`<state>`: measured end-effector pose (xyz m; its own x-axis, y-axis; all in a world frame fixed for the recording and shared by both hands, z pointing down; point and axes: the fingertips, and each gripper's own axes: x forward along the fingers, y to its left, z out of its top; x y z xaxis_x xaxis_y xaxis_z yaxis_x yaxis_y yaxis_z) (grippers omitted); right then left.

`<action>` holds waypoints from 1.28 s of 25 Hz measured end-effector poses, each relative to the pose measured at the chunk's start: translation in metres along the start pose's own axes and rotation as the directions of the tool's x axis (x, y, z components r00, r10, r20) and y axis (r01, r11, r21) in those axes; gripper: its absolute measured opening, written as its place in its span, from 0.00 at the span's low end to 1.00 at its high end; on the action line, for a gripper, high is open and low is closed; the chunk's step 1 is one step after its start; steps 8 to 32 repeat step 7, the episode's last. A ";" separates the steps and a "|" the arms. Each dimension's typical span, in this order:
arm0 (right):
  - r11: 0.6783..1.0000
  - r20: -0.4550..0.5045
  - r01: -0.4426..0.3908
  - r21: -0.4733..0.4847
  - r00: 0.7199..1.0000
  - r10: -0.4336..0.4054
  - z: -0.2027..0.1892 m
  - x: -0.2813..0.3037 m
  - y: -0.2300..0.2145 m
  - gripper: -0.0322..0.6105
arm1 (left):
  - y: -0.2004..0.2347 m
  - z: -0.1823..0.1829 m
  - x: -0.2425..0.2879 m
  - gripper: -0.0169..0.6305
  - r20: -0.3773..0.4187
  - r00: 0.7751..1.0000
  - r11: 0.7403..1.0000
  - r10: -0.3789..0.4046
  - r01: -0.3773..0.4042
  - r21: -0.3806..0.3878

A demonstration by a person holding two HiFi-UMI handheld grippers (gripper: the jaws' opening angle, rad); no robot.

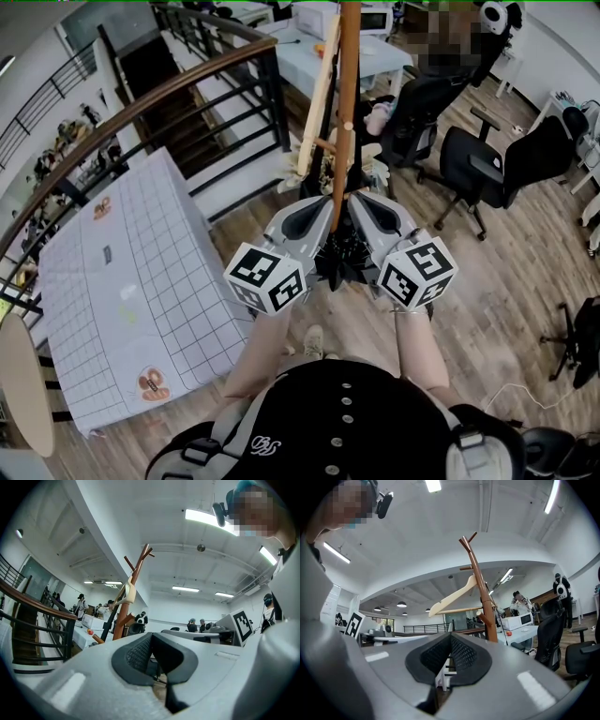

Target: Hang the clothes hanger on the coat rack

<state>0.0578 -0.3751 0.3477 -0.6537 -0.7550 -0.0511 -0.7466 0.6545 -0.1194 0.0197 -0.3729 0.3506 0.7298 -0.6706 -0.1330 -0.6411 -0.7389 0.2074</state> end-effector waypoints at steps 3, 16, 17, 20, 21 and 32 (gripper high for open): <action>1.000 0.003 0.005 0.001 1.000 -0.005 0.001 0.001 -0.002 0.05 | 0.002 -0.001 0.000 0.02 -0.001 1.000 1.000 0.003 -0.003 -0.006; 1.000 0.006 0.006 0.005 1.000 -0.006 0.000 0.002 -0.003 0.05 | 0.005 -0.005 0.001 0.02 -0.009 1.000 1.000 0.008 -0.008 -0.011; 1.000 0.006 0.006 0.005 1.000 -0.006 0.000 0.002 -0.003 0.05 | 0.005 -0.005 0.001 0.02 -0.009 1.000 1.000 0.008 -0.008 -0.011; 1.000 0.006 0.006 0.005 1.000 -0.006 0.000 0.002 -0.003 0.05 | 0.005 -0.005 0.001 0.02 -0.009 1.000 1.000 0.008 -0.008 -0.011; 1.000 0.006 0.006 0.005 1.000 -0.006 0.000 0.002 -0.003 0.05 | 0.005 -0.005 0.001 0.02 -0.009 1.000 1.000 0.008 -0.008 -0.011; 1.000 0.006 0.006 0.005 1.000 -0.006 0.000 0.002 -0.003 0.05 | 0.005 -0.005 0.001 0.02 -0.009 1.000 1.000 0.008 -0.008 -0.011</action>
